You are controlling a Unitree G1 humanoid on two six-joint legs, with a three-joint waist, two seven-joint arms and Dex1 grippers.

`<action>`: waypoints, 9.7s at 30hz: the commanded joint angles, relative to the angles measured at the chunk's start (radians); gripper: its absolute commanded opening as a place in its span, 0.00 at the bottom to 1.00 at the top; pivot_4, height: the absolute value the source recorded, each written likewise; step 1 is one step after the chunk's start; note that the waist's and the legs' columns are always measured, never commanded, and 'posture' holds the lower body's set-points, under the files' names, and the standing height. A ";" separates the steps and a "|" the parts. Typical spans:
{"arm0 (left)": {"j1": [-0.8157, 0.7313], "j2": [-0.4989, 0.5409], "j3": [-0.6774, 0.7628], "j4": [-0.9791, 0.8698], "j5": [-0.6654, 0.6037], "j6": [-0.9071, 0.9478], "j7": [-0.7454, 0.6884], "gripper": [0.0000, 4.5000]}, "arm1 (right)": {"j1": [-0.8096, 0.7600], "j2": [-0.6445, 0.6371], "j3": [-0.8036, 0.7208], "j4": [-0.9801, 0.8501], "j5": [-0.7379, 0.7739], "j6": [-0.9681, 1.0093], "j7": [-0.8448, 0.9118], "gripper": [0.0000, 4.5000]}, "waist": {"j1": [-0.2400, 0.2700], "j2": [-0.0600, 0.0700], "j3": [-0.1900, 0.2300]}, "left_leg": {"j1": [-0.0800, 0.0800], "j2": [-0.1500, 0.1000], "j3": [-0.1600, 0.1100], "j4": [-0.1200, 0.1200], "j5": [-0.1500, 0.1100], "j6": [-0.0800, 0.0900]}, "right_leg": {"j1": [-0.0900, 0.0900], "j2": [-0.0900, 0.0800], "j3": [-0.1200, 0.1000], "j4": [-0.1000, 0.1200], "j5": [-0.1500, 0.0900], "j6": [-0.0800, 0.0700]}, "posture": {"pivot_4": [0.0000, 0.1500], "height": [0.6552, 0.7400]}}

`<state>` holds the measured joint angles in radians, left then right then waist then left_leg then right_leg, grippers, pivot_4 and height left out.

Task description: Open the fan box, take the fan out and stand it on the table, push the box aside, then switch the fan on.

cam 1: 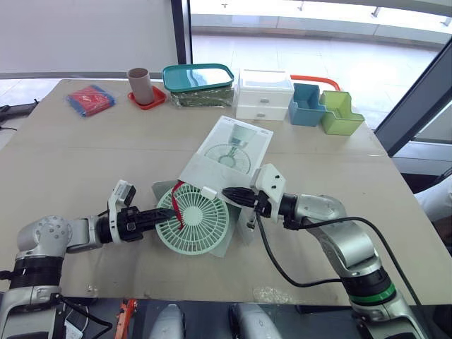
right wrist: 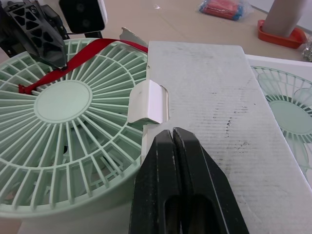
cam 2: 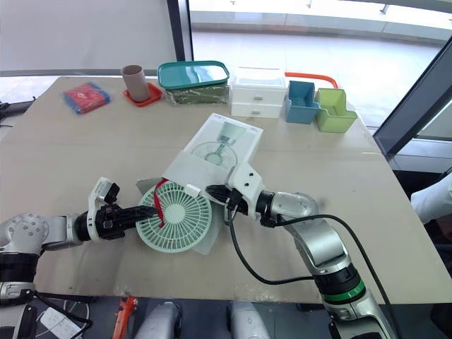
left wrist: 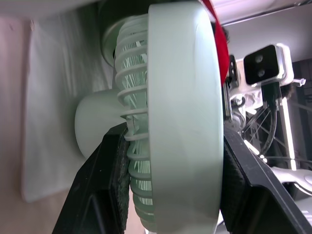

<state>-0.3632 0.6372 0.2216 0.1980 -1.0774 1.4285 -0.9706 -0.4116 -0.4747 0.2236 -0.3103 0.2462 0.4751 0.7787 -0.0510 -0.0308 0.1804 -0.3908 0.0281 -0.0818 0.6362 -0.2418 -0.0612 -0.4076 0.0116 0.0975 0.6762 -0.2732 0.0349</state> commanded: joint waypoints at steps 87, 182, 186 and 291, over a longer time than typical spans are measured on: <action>-0.036 0.257 -0.344 0.375 0.600 -2.861 -0.560 1.00 | 0.138 -0.106 -0.128 -0.139 0.141 -0.135 0.144 0.98 | 0.002 0.000 0.001 | 0.000 0.001 0.000 0.002 0.001 -0.001 | -0.001 0.000 -0.001 0.004 0.000 -0.002 | 1.00 1.00; 0.240 0.399 0.099 -0.664 0.056 -0.992 0.170 0.47 | -0.005 -0.011 -0.094 0.170 -0.042 -0.305 0.056 1.00 | 0.001 0.002 0.002 | 0.001 0.001 0.001 0.003 0.001 -0.001 | 0.000 0.001 0.000 0.006 0.002 -0.001 | 1.00 1.00; 0.147 0.414 0.114 -0.601 0.010 -0.876 0.182 0.47 | -0.006 -0.001 -0.095 0.175 -0.045 -0.307 0.053 1.00 | 0.002 0.002 0.002 | 0.001 0.001 0.001 0.004 0.001 -0.001 | 0.000 0.001 -0.001 0.006 0.002 -0.002 | 1.00 1.00; 0.133 0.195 0.245 -0.442 0.353 -0.638 0.360 0.98 | 0.000 0.019 -0.093 0.191 -0.042 -0.306 0.027 1.00 | 0.000 0.001 0.001 | 0.001 0.001 0.000 0.003 0.004 -0.004 | 0.000 0.000 -0.001 0.007 0.004 -0.002 | 1.00 1.00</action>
<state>-0.2459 0.8392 0.4524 -0.2099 -0.7384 0.8224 -0.6007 -0.4078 -0.4466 0.1497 -0.0766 0.1917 0.1666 0.8035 -0.0514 -0.0293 0.1813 -0.3900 0.0288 -0.0817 0.6391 -0.2382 -0.0650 -0.4080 0.0119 0.0964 0.6832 -0.2691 0.0324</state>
